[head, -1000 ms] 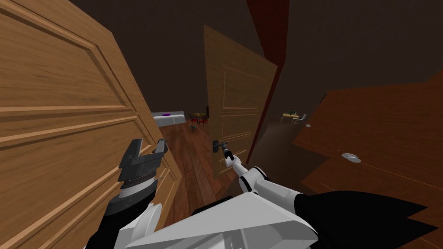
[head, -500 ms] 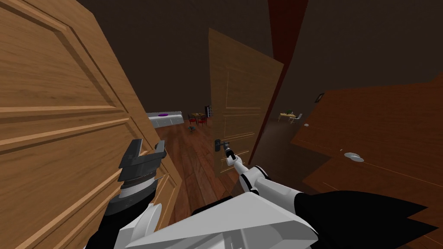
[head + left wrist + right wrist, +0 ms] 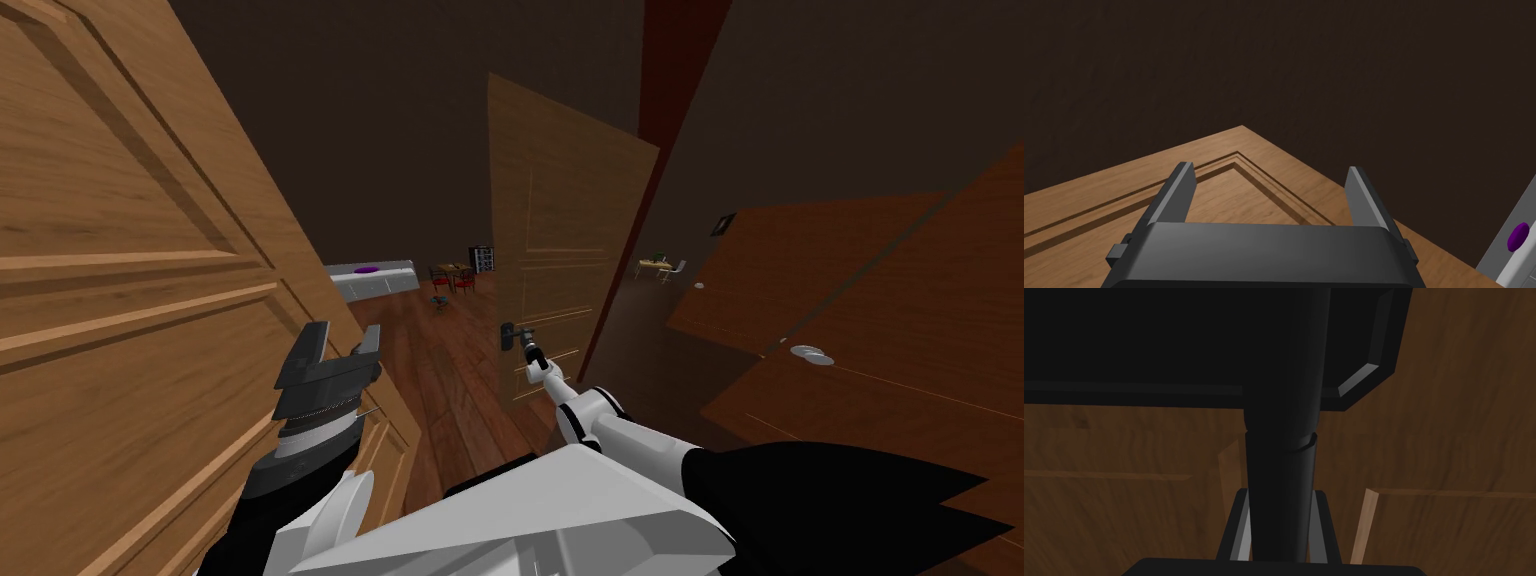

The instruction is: Push the door open

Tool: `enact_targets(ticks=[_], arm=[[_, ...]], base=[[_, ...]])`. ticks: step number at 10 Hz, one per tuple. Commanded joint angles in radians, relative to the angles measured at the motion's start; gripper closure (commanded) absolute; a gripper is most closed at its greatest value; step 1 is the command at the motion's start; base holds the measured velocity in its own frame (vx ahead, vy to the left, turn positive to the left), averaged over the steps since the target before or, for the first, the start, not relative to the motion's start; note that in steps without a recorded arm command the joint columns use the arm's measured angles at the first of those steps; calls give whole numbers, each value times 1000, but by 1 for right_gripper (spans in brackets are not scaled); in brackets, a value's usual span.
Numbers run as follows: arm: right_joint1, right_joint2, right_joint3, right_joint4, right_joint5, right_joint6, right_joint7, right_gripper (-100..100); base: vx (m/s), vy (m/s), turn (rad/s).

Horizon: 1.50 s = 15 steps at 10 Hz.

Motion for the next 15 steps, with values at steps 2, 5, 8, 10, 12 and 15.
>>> enact_targets(ticks=[2, 5, 8, 10, 12, 15], arm=[[6, -3, -5, -13, -2, 5, 2, 100], [-5, -3, -49, -5, -29, -8, 61, 100], [-15, 4, -86, 5, -53, -22, 114, 100], [-15, 4, -86, 5, -53, -22, 114, 100], [-15, 4, -86, 5, -53, -22, 114, 100], [-25, 13, -122, 15, -77, -35, 167, 100]], base=[[92, 79, -41], [171, 17, -61], [174, 15, -42], [114, 4, -8], [12, -4, 3], [123, 27, -93]])
